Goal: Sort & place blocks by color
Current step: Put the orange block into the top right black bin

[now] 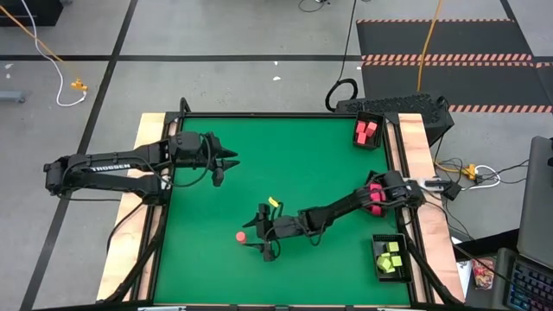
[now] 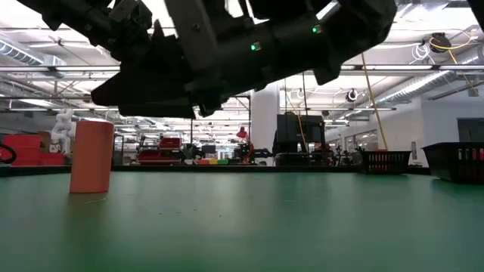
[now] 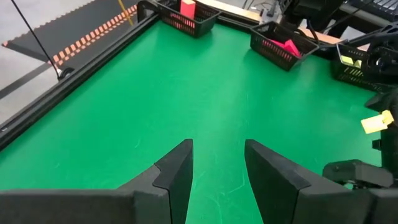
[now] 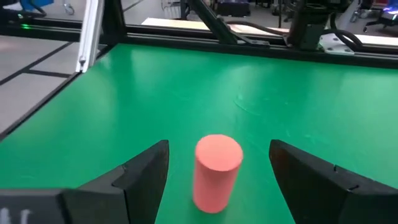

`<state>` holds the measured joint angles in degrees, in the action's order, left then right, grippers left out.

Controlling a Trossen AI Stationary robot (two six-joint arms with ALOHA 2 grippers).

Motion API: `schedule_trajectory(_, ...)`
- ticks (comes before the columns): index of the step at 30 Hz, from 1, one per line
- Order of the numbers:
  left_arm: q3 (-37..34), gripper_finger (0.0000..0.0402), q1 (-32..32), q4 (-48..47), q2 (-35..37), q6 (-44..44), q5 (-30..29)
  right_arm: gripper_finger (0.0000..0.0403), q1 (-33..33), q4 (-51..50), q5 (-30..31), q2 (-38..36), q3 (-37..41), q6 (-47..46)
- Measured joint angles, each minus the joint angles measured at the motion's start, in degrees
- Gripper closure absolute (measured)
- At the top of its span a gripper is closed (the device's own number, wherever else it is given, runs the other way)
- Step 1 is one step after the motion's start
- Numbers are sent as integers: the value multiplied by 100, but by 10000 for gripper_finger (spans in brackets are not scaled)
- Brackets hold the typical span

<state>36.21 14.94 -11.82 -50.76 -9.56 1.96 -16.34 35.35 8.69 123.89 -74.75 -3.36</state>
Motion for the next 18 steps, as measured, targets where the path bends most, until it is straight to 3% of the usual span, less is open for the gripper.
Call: schedule_trajectory(18, -2, 254, -2, 297, -33, 49, 4, 133, 78, 371, 9, 436, -80, -24)
